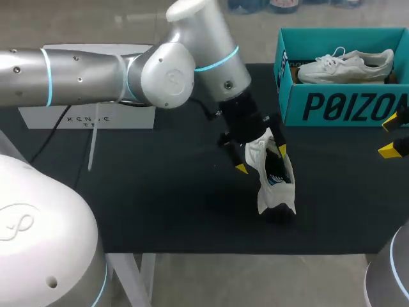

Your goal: Take the shoe out of the shoebox, open the shoe tongue, remove and reinsert the insole, then place the shoe into the shoebox

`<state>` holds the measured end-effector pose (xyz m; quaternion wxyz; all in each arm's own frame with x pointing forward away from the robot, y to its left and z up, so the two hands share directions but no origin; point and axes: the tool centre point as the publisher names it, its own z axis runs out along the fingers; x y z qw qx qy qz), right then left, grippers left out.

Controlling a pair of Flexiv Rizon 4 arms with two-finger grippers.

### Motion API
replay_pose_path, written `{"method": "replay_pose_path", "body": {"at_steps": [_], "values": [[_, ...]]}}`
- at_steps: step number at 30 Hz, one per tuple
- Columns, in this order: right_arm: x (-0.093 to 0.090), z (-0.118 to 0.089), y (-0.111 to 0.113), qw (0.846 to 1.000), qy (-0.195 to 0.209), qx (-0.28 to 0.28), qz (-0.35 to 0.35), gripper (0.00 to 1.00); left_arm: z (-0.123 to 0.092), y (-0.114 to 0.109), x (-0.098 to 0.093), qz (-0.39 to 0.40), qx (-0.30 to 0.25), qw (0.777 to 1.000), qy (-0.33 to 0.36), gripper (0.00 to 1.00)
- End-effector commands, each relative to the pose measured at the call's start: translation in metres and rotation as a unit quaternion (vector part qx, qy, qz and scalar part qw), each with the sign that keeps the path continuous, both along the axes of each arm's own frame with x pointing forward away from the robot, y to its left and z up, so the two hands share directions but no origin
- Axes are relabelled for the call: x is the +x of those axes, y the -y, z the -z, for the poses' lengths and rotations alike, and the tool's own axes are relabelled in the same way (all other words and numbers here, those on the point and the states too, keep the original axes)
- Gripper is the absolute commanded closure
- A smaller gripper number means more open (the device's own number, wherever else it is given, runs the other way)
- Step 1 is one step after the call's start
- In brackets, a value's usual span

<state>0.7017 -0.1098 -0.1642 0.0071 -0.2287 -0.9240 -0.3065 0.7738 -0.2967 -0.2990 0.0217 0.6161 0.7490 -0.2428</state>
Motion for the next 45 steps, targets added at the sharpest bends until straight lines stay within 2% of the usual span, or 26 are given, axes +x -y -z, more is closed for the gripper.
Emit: {"method": "replay_pose_path", "body": {"at_steps": [1, 2, 3, 4, 10, 16, 24, 29, 38, 41, 45], "values": [[-0.001, 0.001, 0.0, 1.0, 0.0, -0.001, 0.001, 0.0, 0.002, 0.014, 0.003, 0.022, 0.083, 0.996, -0.002, 0.0], [-0.001, 0.001, 0.0, 1.0, 0.0, -0.001, 0.001, 0.0, 0.002, 0.014, 0.003, 0.016, 0.082, 0.997, 0.001, 0.0], [-0.001, 0.001, 0.0, 1.0, 0.0, -0.001, 0.001, 0.0, 0.003, 0.014, 0.004, 0.008, 0.084, 0.996, 0.005, 0.53], [-0.001, 0.001, 0.0, 1.0, 0.0, -0.001, 0.001, 0.0, 0.003, 0.014, 0.004, 0.009, 0.085, 0.996, 0.01, 1.0], [-0.001, 0.001, 0.0, 1.0, 0.0, -0.001, 0.001, 0.0, 0.015, 0.017, 0.007, 0.001, 0.083, 0.996, 0.027, 1.0], [-0.001, 0.001, 0.0, 1.0, 0.0, -0.001, 0.001, 0.0, 0.034, 0.03, 0.008, 0.007, 0.092, 0.995, 0.03, 1.0], [-0.001, 0.001, 0.0, 1.0, 0.0, -0.001, 0.001, 0.0, 0.061, 0.041, 0.012, 0.012, 0.108, 0.994, 0.017, 1.0], [-0.001, 0.001, 0.0, 1.0, 0.0, -0.001, 0.001, 0.0, 0.069, 0.043, 0.016, 0.01, 0.118, 0.993, 0.008, 1.0], [-0.001, 0.001, 0.0, 1.0, 0.0, -0.001, 0.001, 0.0, 0.102, 0.048, 0.01, 0.017, 0.13, 0.991, -0.023, 1.0], [-0.001, 0.001, 0.0, 1.0, 0.0, -0.001, 0.001, 0.0, 0.104, 0.047, 0.009, 0.017, 0.131, 0.991, -0.026, 1.0], [-0.001, 0.001, 0.0, 1.0, 0.0, -0.001, 0.001, 0.0, 0.094, 0.042, 0.01, 0.011, 0.134, 0.991, -0.018, 1.0]]}}
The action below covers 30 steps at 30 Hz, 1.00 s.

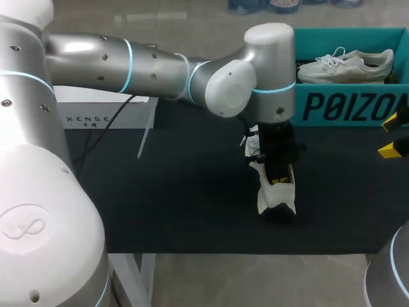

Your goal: Take the shoe out of the shoebox, open the shoe tongue, remove and reinsert the insole, then place the shoe into the shoebox

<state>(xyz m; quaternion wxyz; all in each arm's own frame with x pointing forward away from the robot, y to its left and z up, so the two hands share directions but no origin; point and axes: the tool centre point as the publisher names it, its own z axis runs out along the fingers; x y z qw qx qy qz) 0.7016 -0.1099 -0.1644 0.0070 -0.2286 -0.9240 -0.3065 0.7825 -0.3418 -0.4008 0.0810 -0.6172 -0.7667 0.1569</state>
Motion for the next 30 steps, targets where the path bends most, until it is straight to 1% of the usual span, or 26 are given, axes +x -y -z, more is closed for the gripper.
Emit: {"method": "replay_pose_path", "body": {"at_steps": [1, 7, 11, 16, 26, 30], "values": [[-0.001, 0.001, 0.0, 1.0, 0.0, -0.001, 0.001, 0.0, -0.012, -0.004, 0.001, -0.003, 0.006, 1.0, 0.011, 1.0], [-0.001, 0.001, 0.0, 1.0, 0.0, -0.001, 0.001, 0.0, -0.031, -0.008, -0.002, 0.0, 0.014, 0.999, 0.029, 1.0], [-0.001, 0.001, 0.0, 1.0, 0.0, -0.001, 0.001, 0.0, -0.034, -0.008, -0.004, 0.001, 0.018, 0.999, 0.035, 1.0], [-0.001, 0.001, 0.0, 1.0, 0.0, -0.001, 0.001, 0.0, -0.019, -0.005, -0.006, 0.006, 0.025, 0.999, 0.027, 1.0], [-0.001, 0.001, 0.0, 1.0, 0.0, -0.001, 0.001, 0.0, 0.026, 0.007, -0.007, 0.01, 0.025, 1.0, 0.002, 1.0], [-0.001, 0.001, 0.0, 1.0, 0.0, -0.001, 0.001, 0.0, 0.036, 0.011, -0.009, 0.015, 0.029, 0.999, -0.007, 1.0]]}}
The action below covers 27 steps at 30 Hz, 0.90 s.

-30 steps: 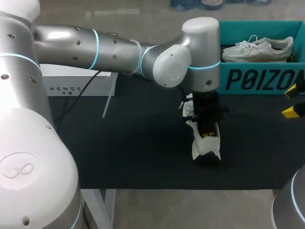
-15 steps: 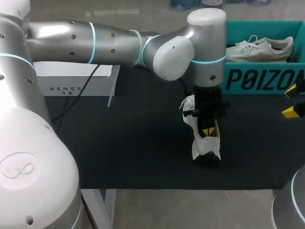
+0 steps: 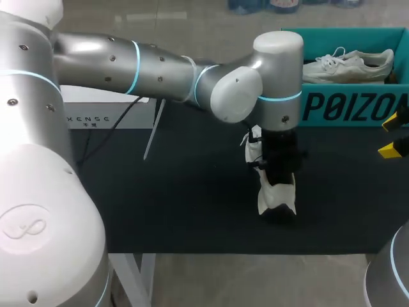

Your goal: Take the shoe out of the shoebox, open the shoe tongue, remove and reinsert the insole, then place the shoe into the shoebox

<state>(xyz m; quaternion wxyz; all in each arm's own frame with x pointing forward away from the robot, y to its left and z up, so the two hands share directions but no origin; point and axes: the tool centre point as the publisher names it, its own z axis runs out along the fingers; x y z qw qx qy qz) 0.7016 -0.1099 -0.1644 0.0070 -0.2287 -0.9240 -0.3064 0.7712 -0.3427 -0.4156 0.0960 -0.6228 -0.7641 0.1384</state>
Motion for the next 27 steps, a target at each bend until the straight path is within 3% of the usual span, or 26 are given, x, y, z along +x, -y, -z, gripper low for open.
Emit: {"method": "replay_pose_path", "body": {"at_steps": [1, 11, 27], "values": [[-0.001, 0.0, 0.0, 1.0, 0.0, -0.001, 0.001, 0.0, 0.021, 0.01, 0.002, 0.005, 0.007, 1.0, -0.008, 1.0], [-0.001, 0.0, 0.0, 1.0, 0.0, -0.001, 0.001, 0.0, -0.009, -0.003, 0.006, -0.003, 0.02, 0.999, 0.025, 1.0], [-0.001, 0.0, 0.0, 1.0, 0.0, -0.001, 0.001, 0.0, -0.046, 0.001, 0.049, -0.007, 0.036, 0.995, 0.091, 1.0]]}}
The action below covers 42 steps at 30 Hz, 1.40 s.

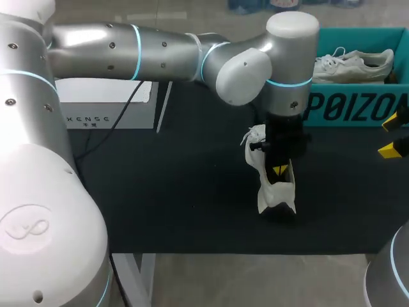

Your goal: Take the shoe out of the shoebox, open the shoe tongue, remove and reinsert the insole, then place the shoe into the shoebox

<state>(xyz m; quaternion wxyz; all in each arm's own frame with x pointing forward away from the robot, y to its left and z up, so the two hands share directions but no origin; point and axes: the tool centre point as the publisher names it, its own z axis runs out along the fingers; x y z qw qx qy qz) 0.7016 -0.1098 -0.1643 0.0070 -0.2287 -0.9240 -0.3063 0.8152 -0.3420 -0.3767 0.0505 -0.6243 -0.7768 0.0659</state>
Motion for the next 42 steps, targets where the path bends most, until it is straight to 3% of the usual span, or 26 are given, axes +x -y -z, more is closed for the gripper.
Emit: {"method": "replay_pose_path", "body": {"at_steps": [1, 10, 16, 17, 18, 19, 21, 28, 42], "values": [[-0.001, 0.001, 0.0, 1.0, 0.0, -0.001, 0.001, 0.0, -0.008, 0.003, 0.007, -0.001, 0.007, 1.0, 0.012, 1.0], [-0.001, 0.001, 0.0, 1.0, 0.0, -0.001, 0.001, 0.0, -0.019, 0.008, 0.017, -0.009, 0.014, 0.999, 0.048, 1.0], [-0.001, 0.001, 0.0, 1.0, 0.0, -0.001, 0.001, 0.0, -0.012, 0.003, 0.018, -0.013, 0.023, 0.998, 0.048, 0.99], [-0.001, 0.001, 0.0, 1.0, 0.0, -0.001, 0.001, 0.0, -0.011, 0.002, 0.017, -0.015, 0.024, 0.998, 0.049, 0.75], [-0.001, 0.001, 0.0, 1.0, 0.0, -0.001, 0.001, 0.0, -0.011, 0.001, 0.015, -0.016, 0.026, 0.998, 0.048, 0.68], [-0.001, 0.001, 0.0, 1.0, 0.0, -0.001, 0.001, 0.0, -0.01, -0.001, 0.014, -0.021, 0.028, 0.998, 0.049, 0.27], [-0.001, 0.001, 0.0, 1.0, 0.0, -0.001, 0.001, 0.0, -0.01, -0.006, 0.012, -0.025, 0.027, 0.998, 0.05, 0.0], [-0.001, 0.001, 0.0, 1.0, 0.0, -0.001, 0.001, 0.0, -0.01, -0.021, 0.006, -0.034, 0.034, 0.998, 0.051, 0.0], [-0.001, 0.001, 0.0, 1.0, 0.0, -0.001, 0.001, 0.0, -0.041, -0.015, 0.004, -0.03, 0.026, 0.996, 0.082, 0.0]]}}
